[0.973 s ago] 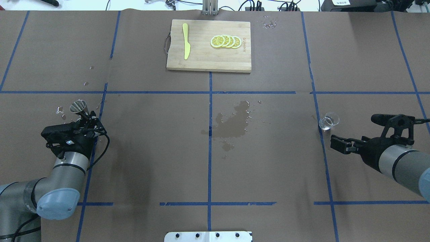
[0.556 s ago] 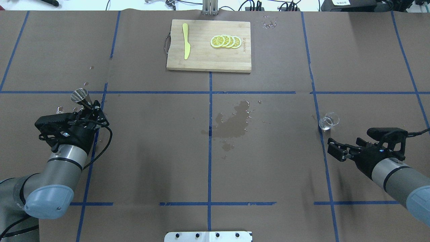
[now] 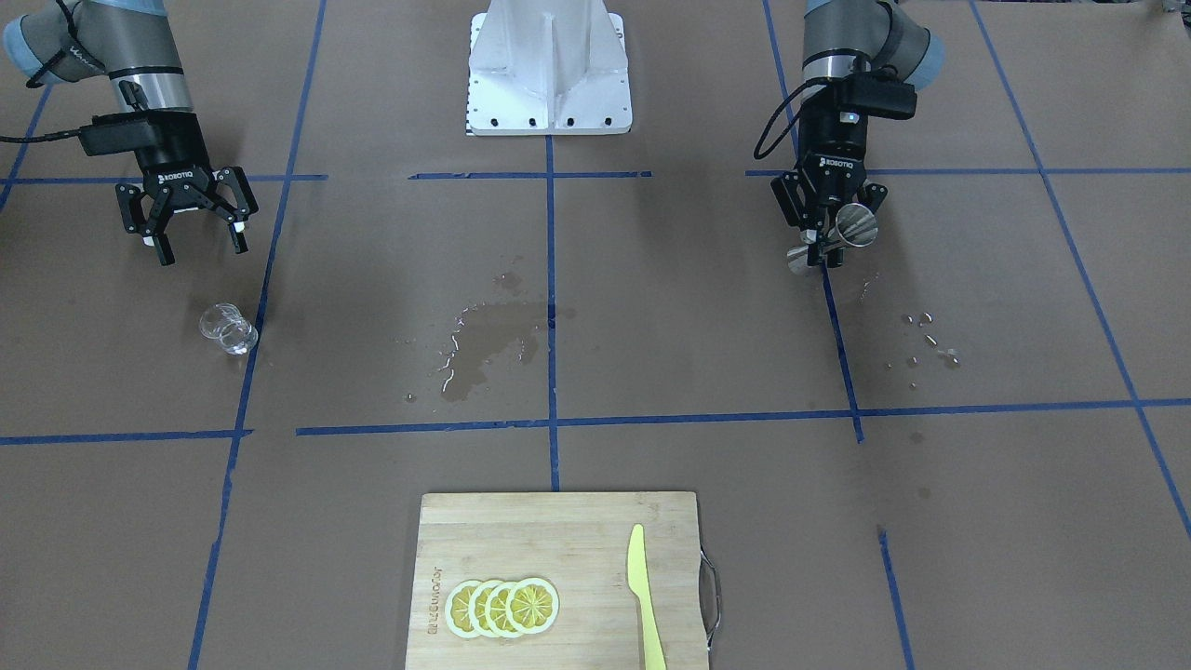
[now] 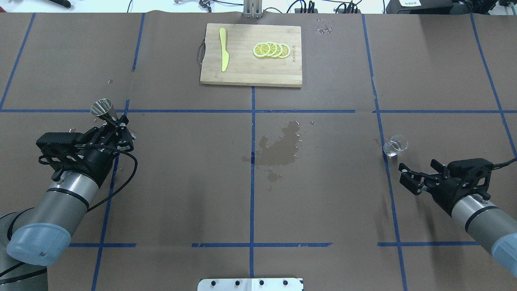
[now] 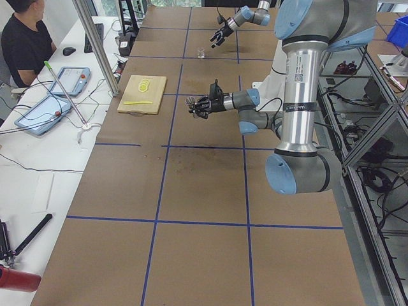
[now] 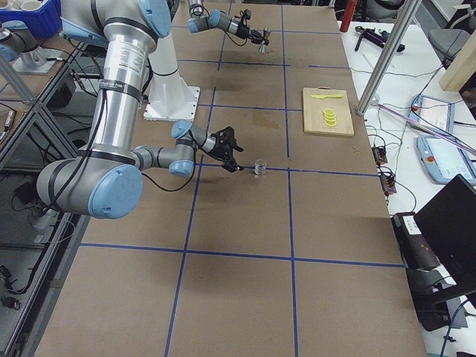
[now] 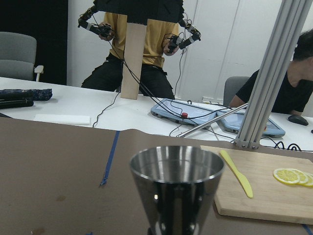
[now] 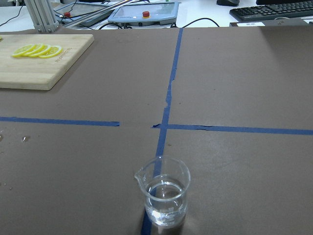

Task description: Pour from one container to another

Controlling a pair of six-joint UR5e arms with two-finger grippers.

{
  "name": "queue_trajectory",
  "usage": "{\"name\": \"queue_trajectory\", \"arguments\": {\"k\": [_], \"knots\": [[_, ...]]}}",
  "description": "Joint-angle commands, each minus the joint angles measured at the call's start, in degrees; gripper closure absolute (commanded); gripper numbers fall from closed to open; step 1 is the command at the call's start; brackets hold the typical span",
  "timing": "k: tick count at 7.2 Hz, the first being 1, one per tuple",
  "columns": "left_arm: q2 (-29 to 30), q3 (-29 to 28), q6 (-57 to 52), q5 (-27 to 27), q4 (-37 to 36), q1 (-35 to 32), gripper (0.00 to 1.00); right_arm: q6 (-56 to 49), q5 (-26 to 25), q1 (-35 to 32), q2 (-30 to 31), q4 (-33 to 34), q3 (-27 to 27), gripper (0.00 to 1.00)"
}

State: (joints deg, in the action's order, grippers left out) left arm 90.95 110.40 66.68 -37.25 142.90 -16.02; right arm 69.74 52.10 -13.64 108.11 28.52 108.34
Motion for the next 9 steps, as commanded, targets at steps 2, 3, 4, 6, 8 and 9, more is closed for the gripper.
{"name": "queue_trajectory", "arguments": {"k": [2, 3, 4, 6, 8, 9], "knots": [[2.38, -2.64, -7.79, -0.63, 7.74, -0.33, 1.0, -2.57, -1.73, 0.02, -5.97, -0.3, -6.7, 0.0], [2.31, -3.08, -8.49, -0.8, 8.18, -0.42, 1.0, -7.72, -2.61, -0.41, -7.12, -0.65, -7.17, 0.0], [2.74, -4.39, -11.54, -2.89, 9.75, -0.16, 1.0, -8.47, -2.62, -1.29, -7.39, -0.57, -7.26, 0.0], [5.02, -5.98, -13.32, -3.0, 12.75, -0.15, 1.0, -8.57, -2.36, -4.01, -7.74, -0.48, -8.57, 0.0], [5.12, -5.98, -13.59, -3.0, 12.75, -0.24, 1.0, -9.96, -1.65, -7.0, -12.91, -0.57, -12.34, 0.0], [5.12, -5.9, -13.59, -3.0, 12.75, -0.24, 1.0, -10.06, -0.87, -7.79, -13.28, -0.57, -13.14, 0.0]]}}
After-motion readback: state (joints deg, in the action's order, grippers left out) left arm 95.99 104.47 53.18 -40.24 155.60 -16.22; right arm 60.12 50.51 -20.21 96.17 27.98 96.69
